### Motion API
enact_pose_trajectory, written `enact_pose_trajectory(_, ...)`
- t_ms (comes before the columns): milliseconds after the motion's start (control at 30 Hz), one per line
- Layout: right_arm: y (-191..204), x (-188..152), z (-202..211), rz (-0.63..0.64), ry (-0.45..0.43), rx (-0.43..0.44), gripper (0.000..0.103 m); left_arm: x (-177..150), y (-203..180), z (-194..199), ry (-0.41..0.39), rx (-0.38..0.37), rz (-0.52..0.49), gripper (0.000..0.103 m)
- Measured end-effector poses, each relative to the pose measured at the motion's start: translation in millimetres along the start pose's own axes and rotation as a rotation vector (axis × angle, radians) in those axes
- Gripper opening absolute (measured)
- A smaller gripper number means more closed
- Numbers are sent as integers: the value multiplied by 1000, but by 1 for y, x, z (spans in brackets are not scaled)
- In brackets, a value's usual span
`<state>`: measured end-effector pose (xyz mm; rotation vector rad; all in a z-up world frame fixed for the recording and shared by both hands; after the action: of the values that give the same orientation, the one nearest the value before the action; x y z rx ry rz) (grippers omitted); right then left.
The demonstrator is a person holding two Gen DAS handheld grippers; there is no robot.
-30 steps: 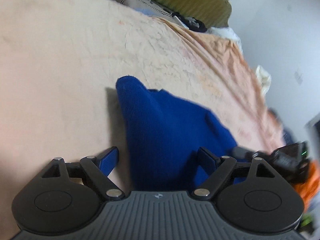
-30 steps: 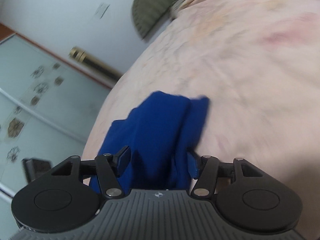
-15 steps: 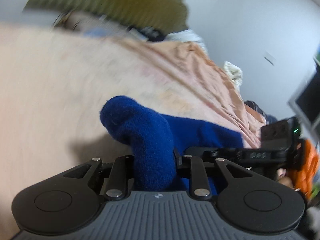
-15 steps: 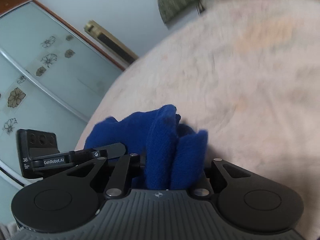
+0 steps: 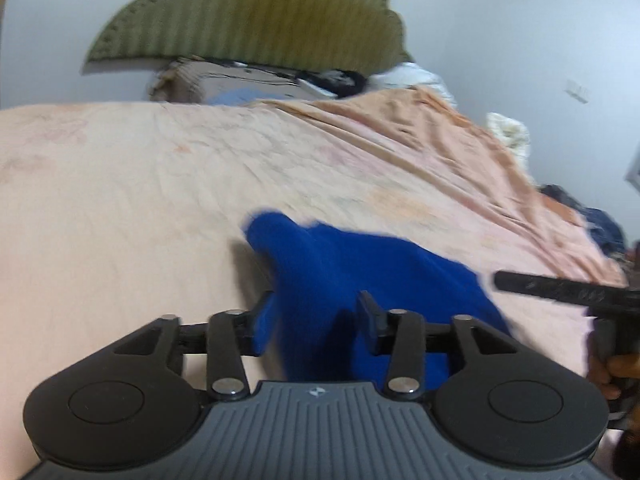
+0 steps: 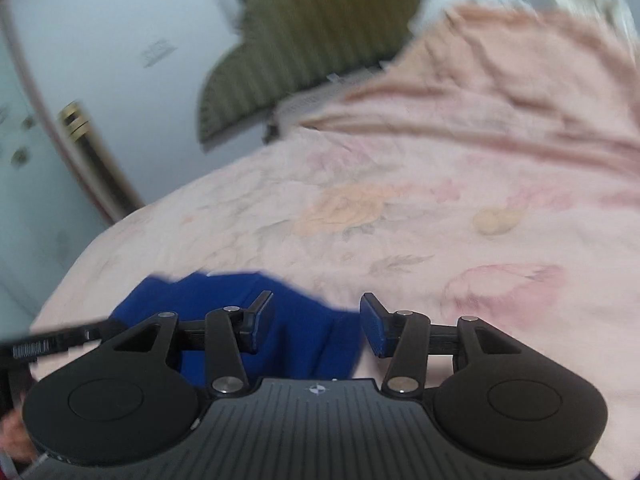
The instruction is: Fold small clothes
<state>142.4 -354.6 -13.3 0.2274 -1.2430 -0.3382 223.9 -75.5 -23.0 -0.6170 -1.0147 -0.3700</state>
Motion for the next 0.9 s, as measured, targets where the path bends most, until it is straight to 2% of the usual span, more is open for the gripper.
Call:
enact_pose_trajectory(67,22,-11,21,51,27,84,52,-19,-11,11,36,-5,-29,56)
enact_pose_trajectory(133,39,-30,32,78,102,162,64,-41,-15,16,60,40,-124,58)
enact_pose_trajectory(200,40,-52,36,113,169,137,67,-51,-8,23,76,91,-160,58)
enact_pose_trajectory(267,30,-61,47,147,173,37,68,-49,-7,44,63,83,-142,56)
enact_pose_trajectory(300,25,-59,57,109,154,15,69,-47,-10,55,48,79,-161,56)
enact_pose_trajectory(400,17,-56,93,-50,103,53,70,-52,-32,88,17,65,-307,60)
enact_pose_trajectory(467,16,-64,110,-127,111,81,65,-63,-46,103,8,24,-386,71)
enact_pose_trajectory(533,17,-76,119,-208,137,116,54,-77,-60,112,2,-6,-472,73)
enact_pose_trajectory(567,16,-80,123,-243,142,128,51,-83,-64,113,4,-4,-512,73)
enact_pose_trajectory(667,16,-89,127,-313,156,144,37,-95,-66,104,20,45,-590,73)
enact_pose_trajectory(733,16,-92,124,-319,161,116,18,-97,-62,99,24,79,-609,73)
enact_pose_trajectory(900,19,-88,122,-371,115,113,11,-83,-45,104,-34,198,-595,75)
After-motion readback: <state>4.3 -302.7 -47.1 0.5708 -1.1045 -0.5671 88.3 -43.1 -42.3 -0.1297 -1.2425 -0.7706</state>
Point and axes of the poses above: each gripper's, at about its wrist camera, not at the fingertips, and z roughly against the way its jaws point, y to its left, x to its top, the point moved 7 cm from there along -z, roughly the way its jaws point, and after that the axes turned 13 degrees about -y, right-handed, at the moved point
